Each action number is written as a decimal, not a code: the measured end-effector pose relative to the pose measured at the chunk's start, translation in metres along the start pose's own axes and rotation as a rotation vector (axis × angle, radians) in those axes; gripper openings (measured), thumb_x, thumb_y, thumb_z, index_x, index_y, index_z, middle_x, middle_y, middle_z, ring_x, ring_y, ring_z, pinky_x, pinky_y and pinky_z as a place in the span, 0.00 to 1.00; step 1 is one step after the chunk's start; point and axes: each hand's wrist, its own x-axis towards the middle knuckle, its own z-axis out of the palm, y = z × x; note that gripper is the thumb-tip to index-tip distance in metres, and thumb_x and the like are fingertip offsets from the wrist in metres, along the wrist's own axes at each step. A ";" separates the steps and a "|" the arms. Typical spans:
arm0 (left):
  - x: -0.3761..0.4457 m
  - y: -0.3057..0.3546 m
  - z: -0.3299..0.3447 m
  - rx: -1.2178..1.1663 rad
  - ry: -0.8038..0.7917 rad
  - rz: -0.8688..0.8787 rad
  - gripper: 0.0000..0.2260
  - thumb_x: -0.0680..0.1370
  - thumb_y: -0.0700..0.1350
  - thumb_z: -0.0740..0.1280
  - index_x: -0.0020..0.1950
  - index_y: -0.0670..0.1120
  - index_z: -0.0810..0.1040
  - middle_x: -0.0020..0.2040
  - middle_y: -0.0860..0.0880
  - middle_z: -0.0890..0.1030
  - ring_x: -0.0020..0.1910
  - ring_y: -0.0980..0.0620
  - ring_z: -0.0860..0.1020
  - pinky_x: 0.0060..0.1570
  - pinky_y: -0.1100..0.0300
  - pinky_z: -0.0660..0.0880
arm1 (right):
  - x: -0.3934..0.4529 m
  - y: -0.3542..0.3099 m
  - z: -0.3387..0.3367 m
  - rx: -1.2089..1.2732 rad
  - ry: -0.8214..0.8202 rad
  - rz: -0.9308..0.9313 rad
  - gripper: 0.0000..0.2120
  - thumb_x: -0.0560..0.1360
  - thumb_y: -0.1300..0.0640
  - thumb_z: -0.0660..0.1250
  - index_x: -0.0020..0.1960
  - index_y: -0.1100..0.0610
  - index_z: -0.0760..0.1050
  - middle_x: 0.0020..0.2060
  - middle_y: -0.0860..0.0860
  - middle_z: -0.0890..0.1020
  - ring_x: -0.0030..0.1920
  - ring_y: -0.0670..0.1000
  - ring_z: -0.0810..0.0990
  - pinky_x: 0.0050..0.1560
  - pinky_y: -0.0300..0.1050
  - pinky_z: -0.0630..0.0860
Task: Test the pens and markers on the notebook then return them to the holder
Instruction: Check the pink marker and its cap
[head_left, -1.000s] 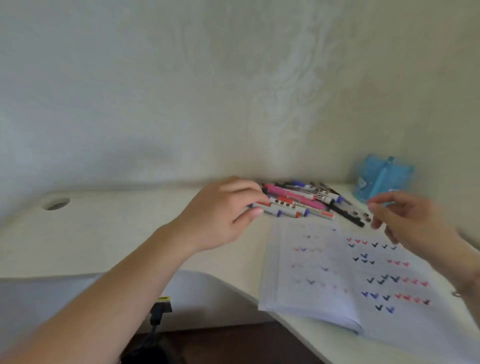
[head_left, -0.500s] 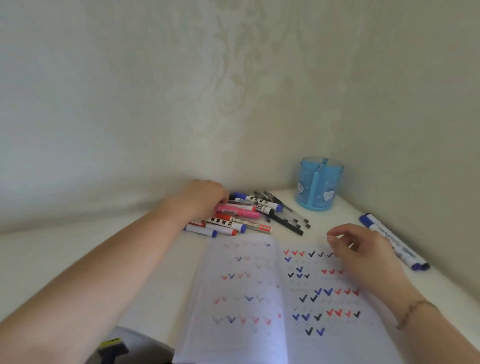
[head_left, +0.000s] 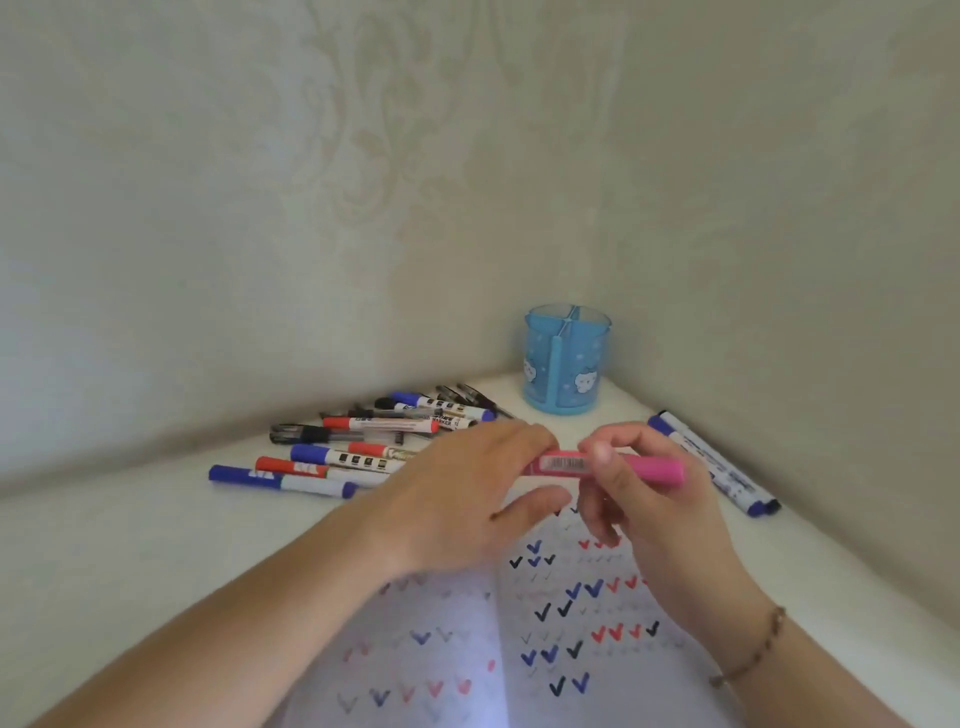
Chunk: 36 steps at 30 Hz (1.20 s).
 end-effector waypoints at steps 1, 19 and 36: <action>-0.002 -0.002 0.007 0.034 0.003 0.034 0.17 0.81 0.61 0.52 0.57 0.52 0.72 0.42 0.60 0.73 0.40 0.59 0.72 0.41 0.61 0.69 | -0.001 0.001 0.003 -0.006 0.008 0.019 0.13 0.69 0.48 0.74 0.37 0.56 0.76 0.22 0.56 0.73 0.21 0.51 0.67 0.22 0.39 0.65; -0.023 0.002 0.020 -0.063 0.137 0.035 0.11 0.77 0.48 0.56 0.57 0.50 0.73 0.46 0.54 0.78 0.44 0.59 0.73 0.44 0.67 0.67 | -0.014 0.003 0.035 -0.215 0.174 -0.128 0.18 0.68 0.56 0.77 0.31 0.58 0.68 0.20 0.55 0.73 0.24 0.47 0.69 0.24 0.37 0.66; -0.029 0.008 0.013 -0.506 -0.083 0.167 0.05 0.78 0.53 0.66 0.46 0.55 0.73 0.25 0.52 0.68 0.23 0.54 0.66 0.27 0.66 0.60 | -0.022 -0.013 0.010 -0.344 -0.236 -0.420 0.15 0.71 0.58 0.69 0.31 0.52 0.64 0.20 0.47 0.67 0.21 0.50 0.62 0.26 0.34 0.59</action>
